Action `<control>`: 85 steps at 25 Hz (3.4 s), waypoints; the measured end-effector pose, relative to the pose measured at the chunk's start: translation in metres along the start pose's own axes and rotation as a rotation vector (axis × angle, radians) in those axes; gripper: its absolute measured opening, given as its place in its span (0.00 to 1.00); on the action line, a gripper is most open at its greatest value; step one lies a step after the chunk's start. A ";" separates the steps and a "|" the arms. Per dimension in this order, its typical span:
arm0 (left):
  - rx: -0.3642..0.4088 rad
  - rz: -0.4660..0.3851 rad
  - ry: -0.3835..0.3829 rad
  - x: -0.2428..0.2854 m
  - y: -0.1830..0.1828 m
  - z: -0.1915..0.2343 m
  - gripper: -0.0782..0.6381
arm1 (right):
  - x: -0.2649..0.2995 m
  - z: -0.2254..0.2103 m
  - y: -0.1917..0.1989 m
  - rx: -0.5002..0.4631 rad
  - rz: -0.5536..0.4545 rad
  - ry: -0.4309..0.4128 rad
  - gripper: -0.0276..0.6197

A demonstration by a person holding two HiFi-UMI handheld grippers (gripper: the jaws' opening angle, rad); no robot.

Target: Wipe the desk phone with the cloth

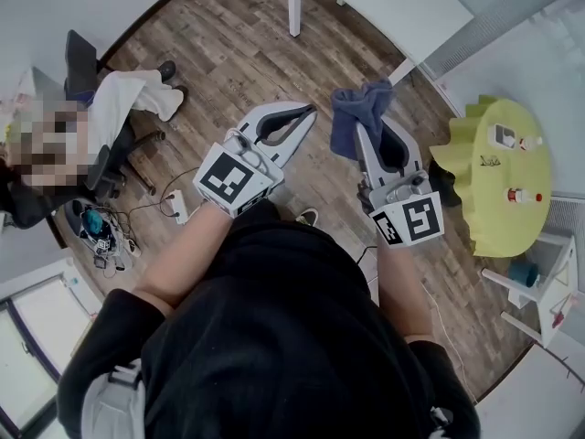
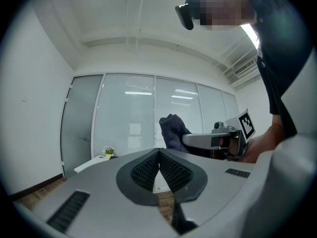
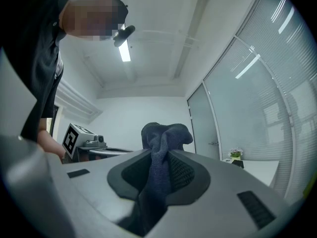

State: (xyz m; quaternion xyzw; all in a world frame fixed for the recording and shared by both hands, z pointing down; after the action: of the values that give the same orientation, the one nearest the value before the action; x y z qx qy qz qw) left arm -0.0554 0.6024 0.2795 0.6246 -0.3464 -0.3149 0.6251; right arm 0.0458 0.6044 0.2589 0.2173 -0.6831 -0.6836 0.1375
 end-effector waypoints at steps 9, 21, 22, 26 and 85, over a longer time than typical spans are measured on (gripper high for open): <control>0.004 0.001 0.001 0.038 0.004 0.030 0.12 | 0.029 -0.040 0.010 -0.021 0.024 0.025 0.18; -0.056 -0.011 0.045 0.105 0.009 0.131 0.12 | 0.124 -0.111 0.021 -0.037 0.074 0.088 0.18; -0.060 -0.010 0.047 0.110 0.010 0.141 0.12 | 0.132 -0.116 0.023 -0.034 0.076 0.091 0.18; -0.065 -0.003 0.059 0.124 0.014 0.173 0.12 | 0.161 -0.130 0.030 -0.027 0.091 0.105 0.18; -0.033 0.080 0.018 0.504 0.036 0.282 0.12 | 0.231 -0.521 0.069 0.034 0.149 0.075 0.18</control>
State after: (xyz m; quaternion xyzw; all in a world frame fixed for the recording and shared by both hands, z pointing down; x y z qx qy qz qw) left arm -0.0064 0.0280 0.3302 0.6028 -0.3601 -0.2898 0.6504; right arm 0.0907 0.0347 0.3162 0.1937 -0.7034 -0.6510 0.2098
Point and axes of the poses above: the fingertips, and each gripper's own axes: x forward along the fingers, z to its left, y out of its underside, the point moved 2 cm from there along -x, backward along the fingers, and after that the axes turned 14 degrees about -y, right-handed, at the moved point
